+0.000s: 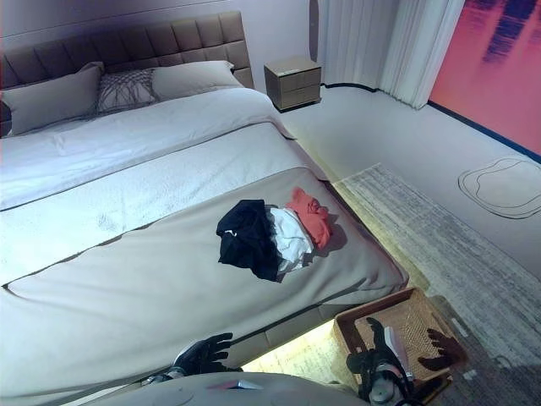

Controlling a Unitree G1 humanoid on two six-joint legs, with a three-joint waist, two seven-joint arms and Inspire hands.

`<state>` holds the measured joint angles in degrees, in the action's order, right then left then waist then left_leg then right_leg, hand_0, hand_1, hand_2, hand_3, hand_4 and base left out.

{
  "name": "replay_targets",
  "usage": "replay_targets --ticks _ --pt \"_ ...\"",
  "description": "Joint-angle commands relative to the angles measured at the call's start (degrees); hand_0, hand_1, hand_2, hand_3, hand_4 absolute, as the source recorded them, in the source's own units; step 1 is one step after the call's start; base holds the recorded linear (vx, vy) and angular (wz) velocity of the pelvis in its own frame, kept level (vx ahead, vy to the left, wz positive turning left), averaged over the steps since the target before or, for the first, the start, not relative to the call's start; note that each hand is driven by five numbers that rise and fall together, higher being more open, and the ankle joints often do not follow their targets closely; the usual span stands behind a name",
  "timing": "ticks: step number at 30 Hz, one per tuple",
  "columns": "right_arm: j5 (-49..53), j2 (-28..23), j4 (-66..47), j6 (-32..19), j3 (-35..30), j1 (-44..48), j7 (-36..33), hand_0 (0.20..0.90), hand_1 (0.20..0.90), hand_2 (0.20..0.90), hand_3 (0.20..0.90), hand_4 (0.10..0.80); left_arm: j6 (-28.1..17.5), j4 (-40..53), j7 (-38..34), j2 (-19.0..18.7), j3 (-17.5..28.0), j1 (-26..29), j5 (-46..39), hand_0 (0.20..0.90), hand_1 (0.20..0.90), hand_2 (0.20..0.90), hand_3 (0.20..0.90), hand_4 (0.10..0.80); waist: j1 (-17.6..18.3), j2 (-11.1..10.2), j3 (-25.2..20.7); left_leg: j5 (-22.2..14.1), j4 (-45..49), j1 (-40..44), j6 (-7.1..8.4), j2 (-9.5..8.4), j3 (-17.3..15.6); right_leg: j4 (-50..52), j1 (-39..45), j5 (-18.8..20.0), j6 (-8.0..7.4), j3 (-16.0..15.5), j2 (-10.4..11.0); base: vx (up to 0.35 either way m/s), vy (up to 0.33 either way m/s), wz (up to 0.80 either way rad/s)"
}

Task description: Pick up the clothes from the bed and place them into the basket

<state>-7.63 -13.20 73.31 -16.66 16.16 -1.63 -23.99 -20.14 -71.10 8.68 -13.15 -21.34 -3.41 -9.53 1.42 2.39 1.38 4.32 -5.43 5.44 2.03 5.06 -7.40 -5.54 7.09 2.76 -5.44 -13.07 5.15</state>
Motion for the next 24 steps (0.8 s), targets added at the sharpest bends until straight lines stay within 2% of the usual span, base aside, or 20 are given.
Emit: replay_targets --ticks 1,9,24 --pt "3.13 0.71 0.31 -1.75 0.28 7.21 2.2 0.9 0.9 0.9 0.9 0.8 -1.82 -0.61 0.91 0.36 2.89 6.34 1.42 0.9 0.9 0.9 0.9 0.8 -0.45 -2.4 3.05 -9.22 0.43 4.25 -2.08 -3.17 0.54 1.61 1.16 -4.45 -0.13 2.68 0.1 0.0 0.0 0.0" --pt "6.55 1.01 0.93 -1.98 -0.46 6.88 4.83 0.9 0.9 0.9 0.9 0.8 -1.44 -0.8 1.21 0.28 3.33 6.48 1.67 0.9 0.9 0.9 0.9 0.8 -0.38 -2.3 2.84 -9.19 0.43 4.18 -1.92 -3.12 0.55 1.42 1.23 -4.48 -0.12 2.62 0.05 0.0 0.0 0.0" --pt "4.06 0.31 -0.1 -3.54 0.37 7.54 0.81 0.9 0.9 0.9 0.9 0.8 -1.02 -0.53 -0.61 0.16 2.74 6.63 3.21 0.9 0.9 0.9 0.9 0.8 -0.55 -1.96 3.11 -8.92 0.43 4.0 -1.84 -3.13 0.78 1.4 1.18 -4.45 -0.02 2.43 0.01 0.0 -0.001 0.0"
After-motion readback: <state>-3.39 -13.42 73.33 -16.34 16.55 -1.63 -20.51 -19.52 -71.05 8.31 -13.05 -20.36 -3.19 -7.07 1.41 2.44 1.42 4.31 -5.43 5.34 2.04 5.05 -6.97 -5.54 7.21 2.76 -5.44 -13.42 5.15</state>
